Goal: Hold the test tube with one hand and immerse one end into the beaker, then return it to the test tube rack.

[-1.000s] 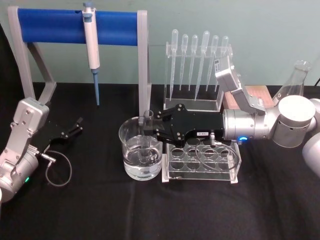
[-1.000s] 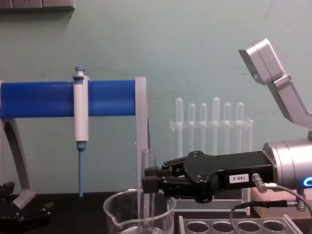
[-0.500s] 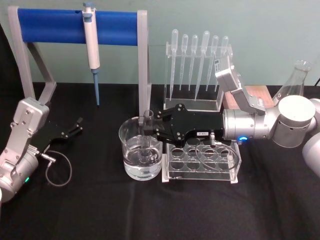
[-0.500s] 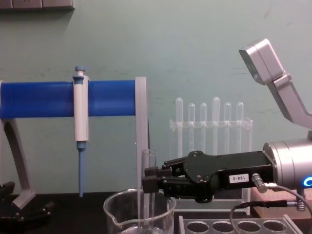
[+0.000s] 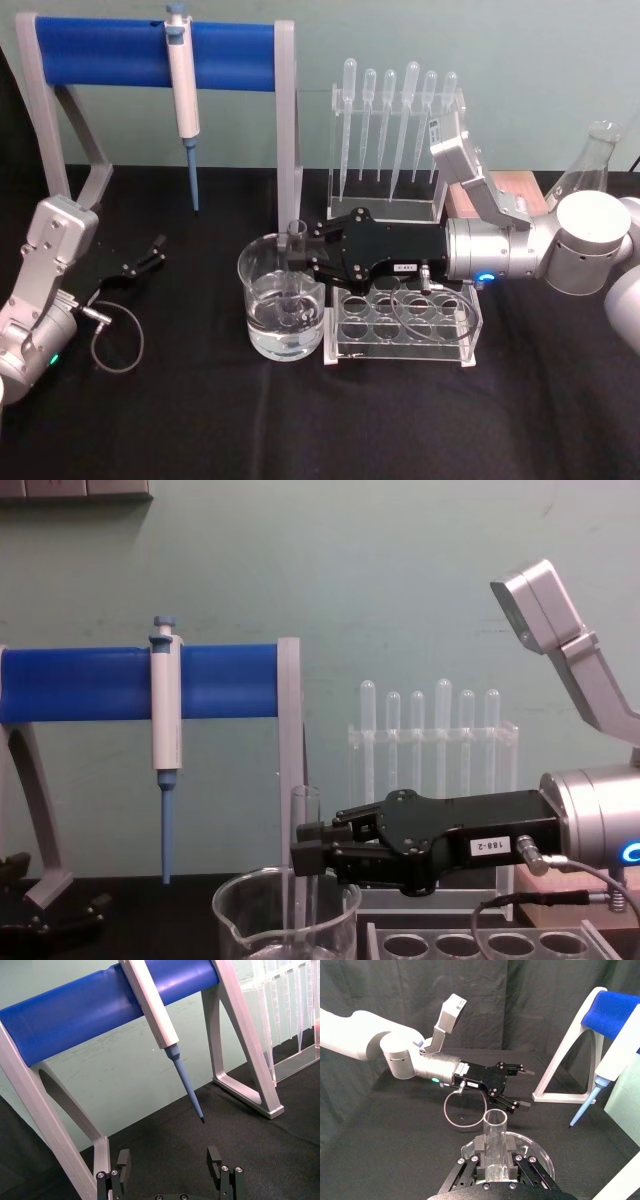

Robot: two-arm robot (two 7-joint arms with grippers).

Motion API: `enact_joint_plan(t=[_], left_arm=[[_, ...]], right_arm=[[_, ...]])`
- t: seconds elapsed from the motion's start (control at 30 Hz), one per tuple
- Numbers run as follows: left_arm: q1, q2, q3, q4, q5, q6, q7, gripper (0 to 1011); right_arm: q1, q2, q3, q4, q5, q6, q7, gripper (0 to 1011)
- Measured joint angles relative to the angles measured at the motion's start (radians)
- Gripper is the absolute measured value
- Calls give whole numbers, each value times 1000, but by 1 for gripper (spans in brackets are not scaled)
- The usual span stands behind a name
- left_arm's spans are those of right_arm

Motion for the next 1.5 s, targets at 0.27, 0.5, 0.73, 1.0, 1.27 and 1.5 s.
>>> enact_joint_plan(t=[0.27, 0.5, 0.73, 1.0, 1.27, 1.5], left_arm=[[0, 0, 0, 0, 0, 0, 0, 1000], [0, 0, 0, 0, 0, 0, 0, 1000], [0, 0, 0, 0, 0, 0, 0, 1000], [0, 0, 0, 0, 0, 0, 0, 1000], [0, 0, 0, 0, 0, 0, 0, 1000], [0, 0, 0, 0, 0, 0, 0, 1000]], right_arm=[[0, 0, 0, 0, 0, 0, 0, 238], [0, 0, 0, 0, 0, 0, 0, 238], [0, 0, 0, 0, 0, 0, 0, 238], [0, 0, 0, 0, 0, 0, 0, 238], [0, 0, 0, 0, 0, 0, 0, 238], [0, 0, 0, 0, 0, 0, 0, 238]])
